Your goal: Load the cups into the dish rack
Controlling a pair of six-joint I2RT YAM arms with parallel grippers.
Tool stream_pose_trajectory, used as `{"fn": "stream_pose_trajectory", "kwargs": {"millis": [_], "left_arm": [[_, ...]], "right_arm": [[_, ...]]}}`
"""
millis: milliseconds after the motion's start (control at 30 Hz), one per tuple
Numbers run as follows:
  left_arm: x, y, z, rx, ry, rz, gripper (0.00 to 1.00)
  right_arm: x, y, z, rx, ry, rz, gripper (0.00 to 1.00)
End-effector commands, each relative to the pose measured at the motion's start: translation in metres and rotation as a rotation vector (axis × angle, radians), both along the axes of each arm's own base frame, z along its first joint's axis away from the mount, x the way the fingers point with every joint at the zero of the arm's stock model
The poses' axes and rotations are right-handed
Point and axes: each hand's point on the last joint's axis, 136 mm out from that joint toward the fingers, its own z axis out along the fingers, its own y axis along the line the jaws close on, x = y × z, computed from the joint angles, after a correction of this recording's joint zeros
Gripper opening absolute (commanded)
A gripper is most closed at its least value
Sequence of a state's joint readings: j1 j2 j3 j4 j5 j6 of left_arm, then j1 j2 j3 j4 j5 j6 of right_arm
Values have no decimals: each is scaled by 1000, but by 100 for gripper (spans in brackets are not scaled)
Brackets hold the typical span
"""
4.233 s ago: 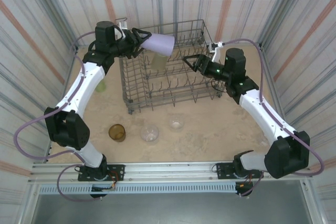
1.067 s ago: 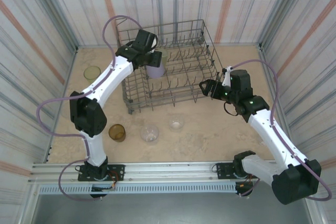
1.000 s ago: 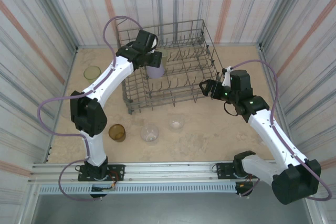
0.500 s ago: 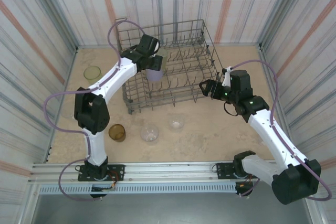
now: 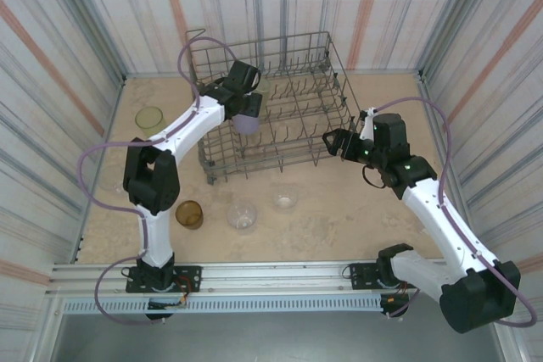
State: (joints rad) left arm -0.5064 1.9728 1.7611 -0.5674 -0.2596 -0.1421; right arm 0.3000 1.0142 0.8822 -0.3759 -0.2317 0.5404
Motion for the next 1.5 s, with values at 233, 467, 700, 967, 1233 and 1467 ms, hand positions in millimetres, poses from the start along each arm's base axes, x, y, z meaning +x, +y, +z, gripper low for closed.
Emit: {"fn": "stream_pose_trajectory", "kwargs": {"millis": [233, 467, 700, 967, 1233, 1467], "left_arm": [[-2, -2, -10, -9, -11, 19, 37], [-12, -1, -10, -33, -3, 32, 63], [-23, 1, 6, -77, -23, 54, 87], [-38, 6, 28, -111, -51, 54, 99], [-58, 7, 51, -186, -62, 31, 99], [-78, -1, 69, -277, -47, -21, 99]], "right_arm": [[-6, -4, 1, -11, 9, 4, 99], [-14, -8, 11, -5, -20, -4, 99], [-22, -10, 16, 6, -18, -12, 99], [-30, -15, 17, -2, -8, -22, 99], [-33, -22, 8, -15, 29, -65, 99], [-37, -42, 1, -64, 69, -161, 99]]}}
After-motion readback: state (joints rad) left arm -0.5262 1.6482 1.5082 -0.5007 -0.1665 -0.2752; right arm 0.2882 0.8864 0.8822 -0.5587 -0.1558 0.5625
